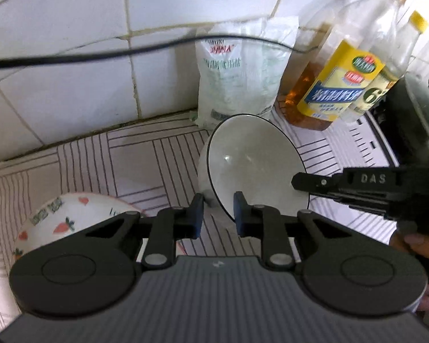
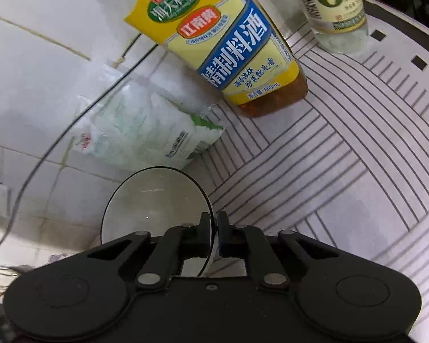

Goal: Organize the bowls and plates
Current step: 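Grasp the rim of the third white bowl with the left gripper, then carry the bowl onto the two-bowl stack and open the left gripper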

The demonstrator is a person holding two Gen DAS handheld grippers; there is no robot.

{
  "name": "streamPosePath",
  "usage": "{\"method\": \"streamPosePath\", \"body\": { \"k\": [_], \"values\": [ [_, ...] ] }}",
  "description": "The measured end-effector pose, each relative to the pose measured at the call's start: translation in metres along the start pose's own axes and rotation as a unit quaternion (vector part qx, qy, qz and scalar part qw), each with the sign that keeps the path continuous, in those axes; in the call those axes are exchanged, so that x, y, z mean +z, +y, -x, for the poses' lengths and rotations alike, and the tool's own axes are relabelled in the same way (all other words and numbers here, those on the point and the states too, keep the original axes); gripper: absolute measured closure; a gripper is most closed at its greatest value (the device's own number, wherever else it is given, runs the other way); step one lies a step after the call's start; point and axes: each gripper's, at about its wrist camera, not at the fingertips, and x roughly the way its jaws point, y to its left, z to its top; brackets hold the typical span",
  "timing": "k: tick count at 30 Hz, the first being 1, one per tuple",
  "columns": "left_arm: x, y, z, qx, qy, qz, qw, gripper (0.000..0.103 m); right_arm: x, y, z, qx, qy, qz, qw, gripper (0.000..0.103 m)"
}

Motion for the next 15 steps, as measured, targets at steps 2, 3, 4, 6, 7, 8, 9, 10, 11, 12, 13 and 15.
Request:
{"method": "streamPosePath", "body": {
  "k": [2,3,4,6,7,8,9,10,11,12,13,15],
  "values": [
    [-0.004,-0.004,0.012,-0.001,-0.005,0.001,1.0000,0.083,-0.003,0.004,0.013,0.006,0.001,0.017,1.000,0.095],
    [-0.006,-0.006,0.018,0.001,-0.006,0.002,1.0000,0.083,-0.005,0.005,0.019,0.012,0.001,0.021,1.000,0.095],
    [-0.009,-0.009,0.023,0.001,-0.007,0.004,1.0000,0.083,-0.006,0.005,0.026,0.017,0.001,0.024,1.000,0.095],
    [-0.014,-0.013,0.034,-0.012,-0.014,0.016,0.9997,0.083,-0.008,0.005,0.042,0.022,-0.004,0.032,0.999,0.094],
    [-0.016,-0.015,0.038,-0.020,-0.013,0.021,0.9995,0.083,-0.011,0.005,0.054,0.025,-0.010,0.037,0.999,0.094],
    [-0.018,-0.017,0.041,-0.027,-0.009,0.025,0.9993,0.083,-0.013,0.004,0.065,0.028,-0.016,0.040,0.999,0.093],
    [-0.021,-0.021,0.044,-0.032,-0.004,0.028,0.9991,0.083,-0.015,0.003,0.075,0.032,-0.020,0.041,0.998,0.093],
    [-0.025,-0.027,0.049,-0.037,-0.003,0.029,0.9989,0.083,-0.015,0.001,0.084,0.036,-0.022,0.044,0.998,0.093],
    [-0.029,-0.032,0.055,-0.039,-0.003,0.029,0.9988,0.083,-0.016,0.000,0.093,0.041,-0.024,0.048,0.998,0.092],
    [-0.032,-0.037,0.061,-0.039,-0.005,0.029,0.9988,0.083,-0.017,0.000,0.102,0.046,-0.026,0.053,0.997,0.092],
    [-0.036,-0.043,0.068,-0.039,-0.009,0.030,0.9987,0.083,-0.018,0.001,0.112,0.049,-0.028,0.065,0.996,0.092],
    [-0.044,-0.053,0.081,-0.037,-0.012,0.033,0.9987,0.083,-0.022,0.005,0.128,0.052,-0.038,0.083,0.994,0.092]
  ]
}}
